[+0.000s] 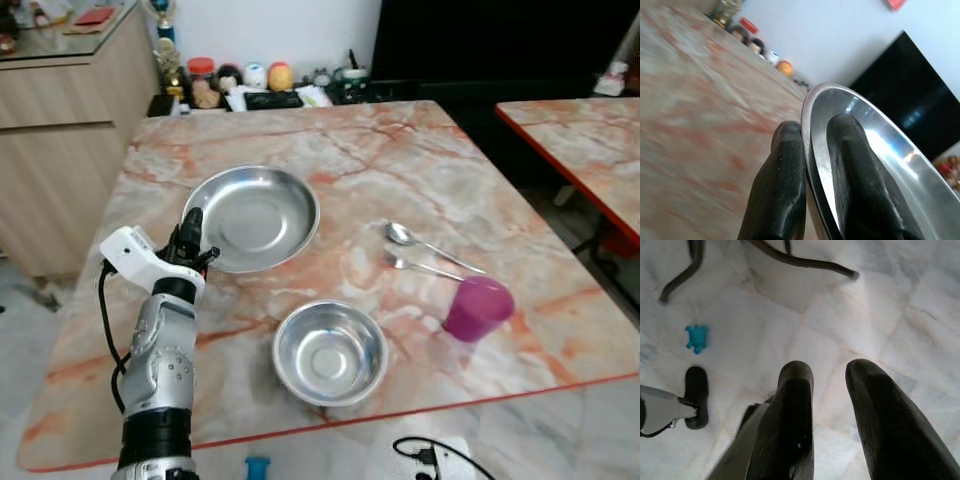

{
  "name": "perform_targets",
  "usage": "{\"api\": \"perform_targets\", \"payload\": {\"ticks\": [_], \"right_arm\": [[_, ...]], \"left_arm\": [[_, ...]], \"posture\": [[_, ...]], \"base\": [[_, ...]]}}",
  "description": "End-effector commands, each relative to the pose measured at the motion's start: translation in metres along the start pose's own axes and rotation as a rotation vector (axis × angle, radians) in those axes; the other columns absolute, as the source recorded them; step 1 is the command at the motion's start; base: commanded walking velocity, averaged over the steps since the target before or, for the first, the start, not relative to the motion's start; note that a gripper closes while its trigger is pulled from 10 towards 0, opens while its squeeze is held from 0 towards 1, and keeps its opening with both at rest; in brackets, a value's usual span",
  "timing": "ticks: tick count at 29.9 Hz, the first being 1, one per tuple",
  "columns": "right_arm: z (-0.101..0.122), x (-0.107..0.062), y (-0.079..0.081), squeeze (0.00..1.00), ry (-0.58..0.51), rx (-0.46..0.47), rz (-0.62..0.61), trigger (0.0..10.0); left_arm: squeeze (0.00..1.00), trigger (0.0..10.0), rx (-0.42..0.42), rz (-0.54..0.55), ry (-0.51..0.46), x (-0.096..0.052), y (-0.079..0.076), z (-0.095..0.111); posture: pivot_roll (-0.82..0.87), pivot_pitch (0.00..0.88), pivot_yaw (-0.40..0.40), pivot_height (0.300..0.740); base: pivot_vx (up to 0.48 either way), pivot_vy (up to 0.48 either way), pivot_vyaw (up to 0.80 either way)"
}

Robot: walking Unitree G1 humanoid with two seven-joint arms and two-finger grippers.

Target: Setting the table

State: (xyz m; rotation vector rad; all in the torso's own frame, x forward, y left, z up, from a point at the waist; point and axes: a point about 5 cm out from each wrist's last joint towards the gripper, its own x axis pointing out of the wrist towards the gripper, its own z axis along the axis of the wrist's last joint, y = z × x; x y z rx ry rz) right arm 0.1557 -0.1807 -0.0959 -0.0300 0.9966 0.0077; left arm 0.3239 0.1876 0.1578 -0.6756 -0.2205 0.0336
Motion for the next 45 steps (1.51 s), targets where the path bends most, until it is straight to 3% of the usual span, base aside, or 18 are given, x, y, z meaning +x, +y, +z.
{"api": "perform_targets", "payload": {"ticks": [1, 21, 26, 45], "right_arm": [[-0.002, -0.001, -0.005, 0.00, 0.003, 0.022, -0.020, 10.0], [0.001, 0.000, -0.005, 0.00, -0.005, 0.018, -0.017, 10.0], [0.001, 0.000, -0.005, 0.00, -0.005, 0.017, -0.016, 10.0], [0.002, 0.000, -0.004, 0.00, -0.003, -0.015, -0.014, 10.0]], "left_arm": [[0.00, 10.0, -0.015, -0.033, -0.016, 0.002, -0.010, 0.004], [0.00, 10.0, -0.006, -0.071, -0.057, 0.010, -0.026, 0.018], [0.00, 10.0, 0.011, -0.110, -0.061, 0.011, -0.036, 0.020], [0.00, 10.0, 0.049, -0.134, -0.040, 0.011, -0.043, 0.017]], "posture": [[0.12, 0.000, -0.048, 0.740], [0.12, 0.000, -0.044, 0.740], [0.12, 0.000, -0.043, 0.740], [0.11, 0.000, -0.040, 0.740]], "base": [[0.000, -0.480, 0.00], [0.000, -0.477, 0.00], [0.000, -0.472, 0.00], [0.000, -0.470, 0.07]]}}
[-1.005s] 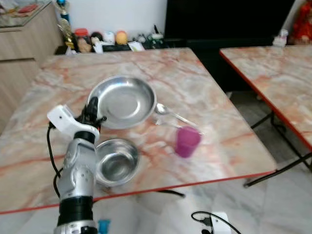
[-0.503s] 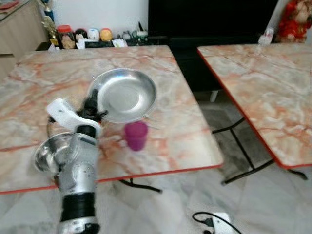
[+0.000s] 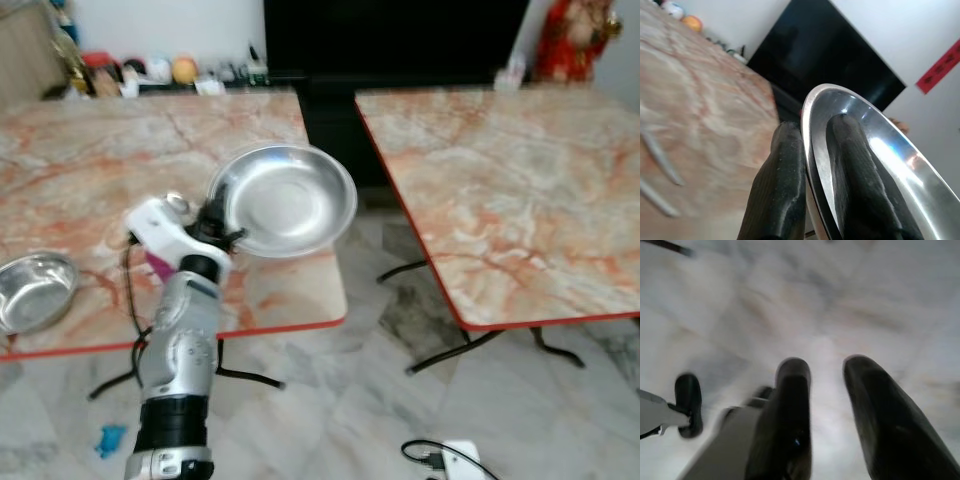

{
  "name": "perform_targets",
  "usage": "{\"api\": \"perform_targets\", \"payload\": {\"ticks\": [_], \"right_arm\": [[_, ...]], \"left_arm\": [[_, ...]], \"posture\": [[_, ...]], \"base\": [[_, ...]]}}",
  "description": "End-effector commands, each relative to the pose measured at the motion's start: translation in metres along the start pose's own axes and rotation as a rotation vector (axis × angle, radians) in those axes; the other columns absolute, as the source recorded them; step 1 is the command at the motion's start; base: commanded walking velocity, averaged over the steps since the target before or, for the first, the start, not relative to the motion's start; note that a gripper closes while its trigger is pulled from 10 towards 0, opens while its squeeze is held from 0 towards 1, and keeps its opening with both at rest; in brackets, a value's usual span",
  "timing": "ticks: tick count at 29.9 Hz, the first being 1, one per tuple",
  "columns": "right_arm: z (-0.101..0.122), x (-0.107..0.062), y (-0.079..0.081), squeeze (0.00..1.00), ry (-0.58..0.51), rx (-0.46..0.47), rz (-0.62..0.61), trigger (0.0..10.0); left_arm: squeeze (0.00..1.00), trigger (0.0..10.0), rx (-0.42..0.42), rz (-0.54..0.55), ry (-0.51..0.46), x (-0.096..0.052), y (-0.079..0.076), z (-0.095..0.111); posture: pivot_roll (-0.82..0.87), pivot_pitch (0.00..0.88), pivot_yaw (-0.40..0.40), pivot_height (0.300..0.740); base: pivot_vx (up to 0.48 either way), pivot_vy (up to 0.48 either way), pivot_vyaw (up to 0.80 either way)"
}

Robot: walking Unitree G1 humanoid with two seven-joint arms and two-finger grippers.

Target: Setting the table

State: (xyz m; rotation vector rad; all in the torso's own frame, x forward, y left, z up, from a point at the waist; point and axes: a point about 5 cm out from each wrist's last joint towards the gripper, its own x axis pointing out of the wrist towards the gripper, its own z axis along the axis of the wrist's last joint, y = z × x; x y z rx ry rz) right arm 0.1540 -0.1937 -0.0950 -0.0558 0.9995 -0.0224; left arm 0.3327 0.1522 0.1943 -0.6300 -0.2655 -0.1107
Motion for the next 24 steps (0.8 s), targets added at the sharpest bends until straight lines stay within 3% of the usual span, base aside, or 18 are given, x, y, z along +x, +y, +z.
{"api": "perform_targets", "payload": {"ticks": [1, 7, 24], "right_arm": [[0.0030, 0.0012, 0.0091, 0.00, -0.007, -0.007, 0.023, 10.0], [0.0027, 0.0012, 0.0094, 0.00, -0.004, -0.008, 0.024, 10.0], [0.0012, 0.0010, 0.0095, 0.00, 0.001, -0.013, 0.024, 10.0]], "left_arm": [[0.00, 10.0, 0.026, 0.018, -0.043, -0.0017, 0.0072, 0.0128], [0.00, 10.0, 0.027, 0.016, -0.036, -0.0016, 0.0070, 0.0110], [0.00, 10.0, 0.037, 0.018, -0.009, -0.0037, 0.0101, 0.0038]], "posture": [[0.11, 0.000, -0.040, 0.740], [0.11, 0.000, -0.039, 0.740], [0.10, 0.000, -0.040, 0.740]], "base": [[0.000, -0.469, 0.49], [0.000, -0.469, 0.50], [0.000, -0.469, 0.00]]}}
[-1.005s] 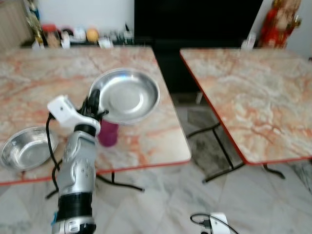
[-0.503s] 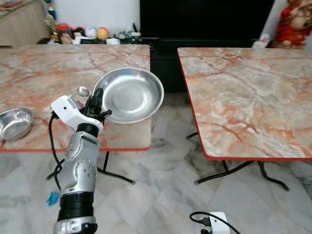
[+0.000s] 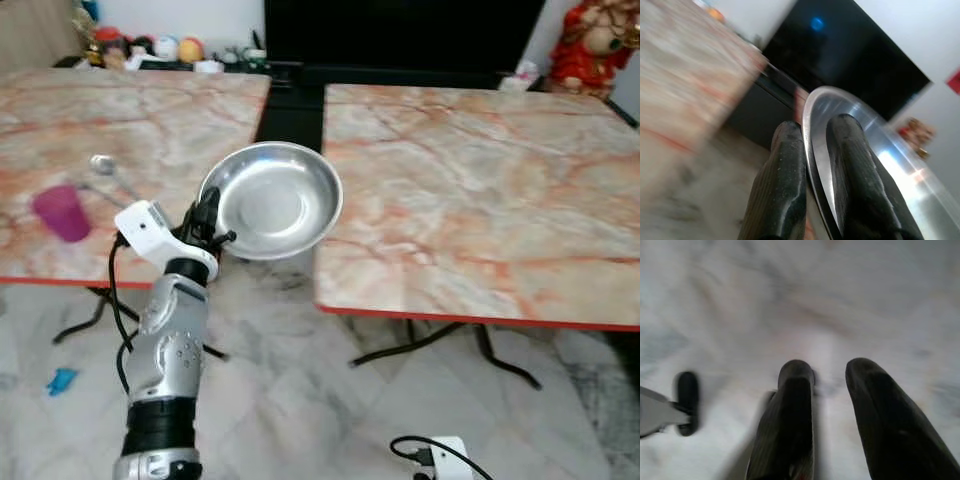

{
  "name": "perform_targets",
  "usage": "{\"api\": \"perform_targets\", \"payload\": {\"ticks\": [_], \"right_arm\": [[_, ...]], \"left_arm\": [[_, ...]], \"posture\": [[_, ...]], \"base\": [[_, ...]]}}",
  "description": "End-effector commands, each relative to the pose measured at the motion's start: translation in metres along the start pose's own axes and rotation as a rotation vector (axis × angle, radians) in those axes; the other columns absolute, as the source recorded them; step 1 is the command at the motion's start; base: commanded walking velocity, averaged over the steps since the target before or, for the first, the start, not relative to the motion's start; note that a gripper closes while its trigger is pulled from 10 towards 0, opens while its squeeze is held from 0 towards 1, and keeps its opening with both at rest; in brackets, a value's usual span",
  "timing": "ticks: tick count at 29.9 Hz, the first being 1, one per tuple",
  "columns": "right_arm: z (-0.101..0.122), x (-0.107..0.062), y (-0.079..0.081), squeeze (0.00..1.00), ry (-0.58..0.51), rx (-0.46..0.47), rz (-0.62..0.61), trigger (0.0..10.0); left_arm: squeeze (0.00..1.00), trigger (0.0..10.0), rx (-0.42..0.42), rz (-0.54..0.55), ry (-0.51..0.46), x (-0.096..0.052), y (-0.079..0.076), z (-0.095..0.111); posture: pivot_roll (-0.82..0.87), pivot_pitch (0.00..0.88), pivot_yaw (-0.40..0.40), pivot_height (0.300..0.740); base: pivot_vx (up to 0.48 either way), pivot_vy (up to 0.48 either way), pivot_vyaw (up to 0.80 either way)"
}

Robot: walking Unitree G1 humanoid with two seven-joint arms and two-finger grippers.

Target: Setting the table

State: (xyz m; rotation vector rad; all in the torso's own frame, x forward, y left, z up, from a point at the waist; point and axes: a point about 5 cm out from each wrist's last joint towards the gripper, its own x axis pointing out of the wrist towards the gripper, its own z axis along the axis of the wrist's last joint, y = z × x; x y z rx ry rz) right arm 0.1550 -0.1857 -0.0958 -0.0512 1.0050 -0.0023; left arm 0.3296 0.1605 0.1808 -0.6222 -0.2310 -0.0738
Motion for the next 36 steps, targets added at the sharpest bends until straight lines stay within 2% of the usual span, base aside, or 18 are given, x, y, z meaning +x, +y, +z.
{"api": "perform_targets", "payload": {"ticks": [1, 20, 23, 36], "right_arm": [[0.001, 0.000, 0.001, 0.00, -0.004, -0.009, 0.005, 10.0], [0.002, 0.000, 0.001, 0.00, -0.014, 0.035, -0.005, 10.0], [0.003, 0.001, 0.003, 0.00, -0.019, 0.049, -0.009, 10.0], [0.005, 0.002, 0.011, 0.00, -0.026, 0.086, -0.008, 10.0]], "left_arm": [[0.00, 10.0, 0.025, -0.025, -0.031, 0.003, -0.003, 0.009], [0.00, 10.0, 0.044, -0.022, -0.014, 0.003, -0.001, 0.006], [0.00, 10.0, 0.082, -0.032, 0.008, 0.006, 0.002, 0.007], [0.00, 10.0, 0.176, -0.058, 0.069, 0.013, 0.008, 0.010]], "posture": [[0.10, 0.000, -0.040, 0.740], [0.10, 0.000, -0.029, 0.740], [0.11, 0.000, 0.008, 0.740], [0.12, 0.000, 0.039, 0.740]], "base": [[0.000, -0.469, 0.00], [0.000, -0.469, 0.00], [0.000, -0.469, 0.00], [0.000, -0.457, 0.00]]}}
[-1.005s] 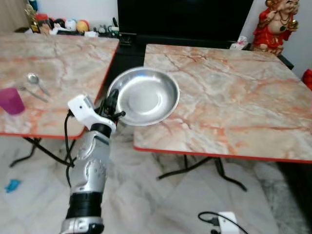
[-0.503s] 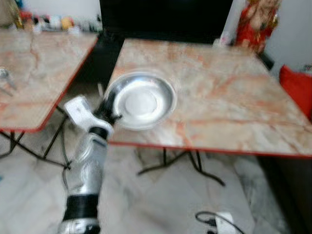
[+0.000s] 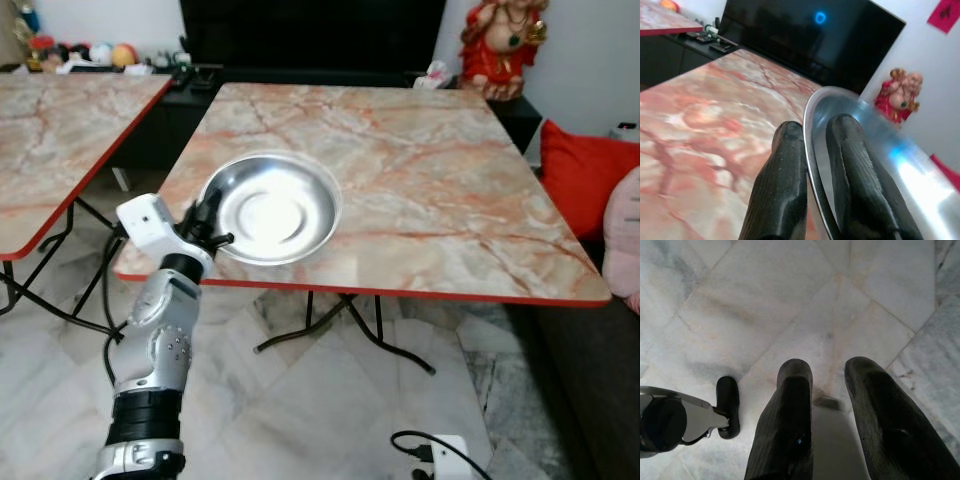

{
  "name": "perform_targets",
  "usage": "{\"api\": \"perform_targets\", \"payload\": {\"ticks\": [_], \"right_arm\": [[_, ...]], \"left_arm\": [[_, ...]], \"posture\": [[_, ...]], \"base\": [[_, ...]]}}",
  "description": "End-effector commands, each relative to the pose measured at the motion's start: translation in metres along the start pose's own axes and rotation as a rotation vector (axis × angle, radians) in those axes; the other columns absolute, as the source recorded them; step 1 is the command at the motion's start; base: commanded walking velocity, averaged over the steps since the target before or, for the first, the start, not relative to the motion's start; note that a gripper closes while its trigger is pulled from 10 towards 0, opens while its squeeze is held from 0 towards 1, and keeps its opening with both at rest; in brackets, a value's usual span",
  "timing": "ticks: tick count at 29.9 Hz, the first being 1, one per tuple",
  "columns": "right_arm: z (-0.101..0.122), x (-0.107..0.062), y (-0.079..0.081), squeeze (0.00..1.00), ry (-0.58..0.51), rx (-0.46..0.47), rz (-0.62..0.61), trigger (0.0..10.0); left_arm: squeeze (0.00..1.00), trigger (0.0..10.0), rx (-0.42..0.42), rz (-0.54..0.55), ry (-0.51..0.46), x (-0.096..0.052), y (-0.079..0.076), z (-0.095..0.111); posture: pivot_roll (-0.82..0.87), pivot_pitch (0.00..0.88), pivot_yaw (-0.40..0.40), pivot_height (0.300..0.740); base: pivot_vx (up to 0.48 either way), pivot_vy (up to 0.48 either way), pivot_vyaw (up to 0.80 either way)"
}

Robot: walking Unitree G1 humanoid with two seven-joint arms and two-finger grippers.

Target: Setting the table

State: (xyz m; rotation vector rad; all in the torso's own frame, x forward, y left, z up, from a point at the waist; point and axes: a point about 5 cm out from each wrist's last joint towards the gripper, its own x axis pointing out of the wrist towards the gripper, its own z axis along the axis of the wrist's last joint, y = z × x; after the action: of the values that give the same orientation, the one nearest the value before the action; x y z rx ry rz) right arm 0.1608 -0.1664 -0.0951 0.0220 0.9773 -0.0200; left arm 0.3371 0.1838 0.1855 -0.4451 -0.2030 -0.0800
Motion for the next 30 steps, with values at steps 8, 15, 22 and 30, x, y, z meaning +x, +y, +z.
{"api": "perform_targets", "payload": {"ticks": [8, 15, 22, 30], "right_arm": [[0.000, -0.001, -0.011, 0.00, 0.000, 0.008, -0.027, 10.0], [0.000, -0.001, -0.012, 0.00, 0.002, -0.002, -0.026, 10.0], [-0.001, -0.001, -0.012, 0.00, 0.003, 0.001, -0.027, 10.0], [-0.002, -0.001, -0.012, 0.00, 0.011, 0.005, -0.033, 10.0]], "left_arm": [[0.00, 10.0, 0.014, -0.029, 0.061, 0.002, -0.006, -0.011], [0.00, 10.0, -0.007, -0.010, 0.058, 0.001, 0.001, -0.011], [0.00, 10.0, -0.008, -0.023, 0.064, 0.001, 0.003, -0.010], [0.00, 10.0, -0.007, -0.021, 0.073, 0.001, 0.004, -0.011]], "posture": [[0.12, 0.000, 0.013, 0.740], [0.12, 0.000, 0.006, 0.740], [0.12, 0.000, 0.007, 0.740], [0.12, 0.000, 0.006, 0.740]], "base": [[0.000, 0.000, 0.00], [0.000, 0.000, 0.00], [0.000, 0.000, 0.00], [0.000, 0.000, -0.19]]}}
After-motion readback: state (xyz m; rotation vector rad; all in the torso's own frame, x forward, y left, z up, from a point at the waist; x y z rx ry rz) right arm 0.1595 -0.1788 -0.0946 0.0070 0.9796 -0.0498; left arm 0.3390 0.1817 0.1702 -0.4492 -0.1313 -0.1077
